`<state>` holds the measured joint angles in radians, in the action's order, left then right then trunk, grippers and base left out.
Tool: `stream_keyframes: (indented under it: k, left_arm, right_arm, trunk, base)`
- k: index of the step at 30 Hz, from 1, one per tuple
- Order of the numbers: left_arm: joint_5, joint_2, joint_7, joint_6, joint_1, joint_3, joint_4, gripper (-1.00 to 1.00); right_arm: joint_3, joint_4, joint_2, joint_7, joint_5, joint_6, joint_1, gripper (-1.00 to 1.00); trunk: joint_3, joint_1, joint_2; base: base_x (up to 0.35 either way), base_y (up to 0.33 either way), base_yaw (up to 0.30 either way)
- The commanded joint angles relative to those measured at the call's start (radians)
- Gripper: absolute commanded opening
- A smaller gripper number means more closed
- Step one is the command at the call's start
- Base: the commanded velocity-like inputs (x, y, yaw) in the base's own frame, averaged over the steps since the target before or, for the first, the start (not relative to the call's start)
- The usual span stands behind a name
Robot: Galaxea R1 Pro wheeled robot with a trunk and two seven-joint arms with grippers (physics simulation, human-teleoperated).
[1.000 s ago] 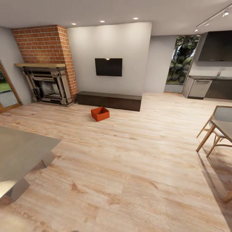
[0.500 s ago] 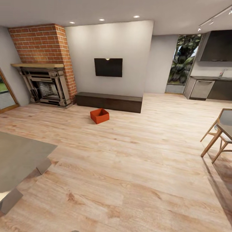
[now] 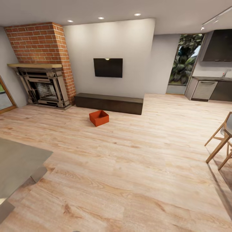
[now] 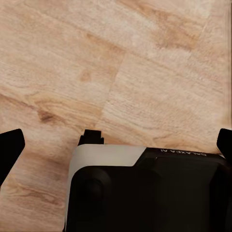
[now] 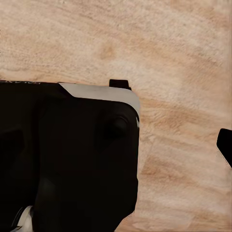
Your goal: Move the two storage containers from the living room to the garage. In the garage, place one container on the floor and stack the other container on top of it (either order is fine).
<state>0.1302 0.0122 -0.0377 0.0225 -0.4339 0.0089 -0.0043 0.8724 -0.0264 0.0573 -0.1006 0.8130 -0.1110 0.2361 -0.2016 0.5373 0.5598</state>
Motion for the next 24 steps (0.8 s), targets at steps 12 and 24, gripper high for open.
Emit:
stream_keyframes:
  k: [12, 24]
  left_arm:
    - [0.009, -0.002, -0.004, 0.002, -0.001, 0.0, 0.0, 1.0]
    - [0.012, -0.014, -0.005, 0.007, 0.0, 0.002, -0.001, 1.0]
  right_arm:
    - [0.008, -0.003, 0.001, -0.001, 0.008, -0.004, 0.001, 1.0]
    - [0.008, -0.003, 0.001, -0.001, 0.007, -0.004, 0.001, 1.0]
  trunk:
    - [-0.002, 0.001, 0.001]
    - [-0.002, 0.001, 0.001]
  base:
    - [0.322, 0.0, 0.0]
    - [0.322, 0.0, 0.0]
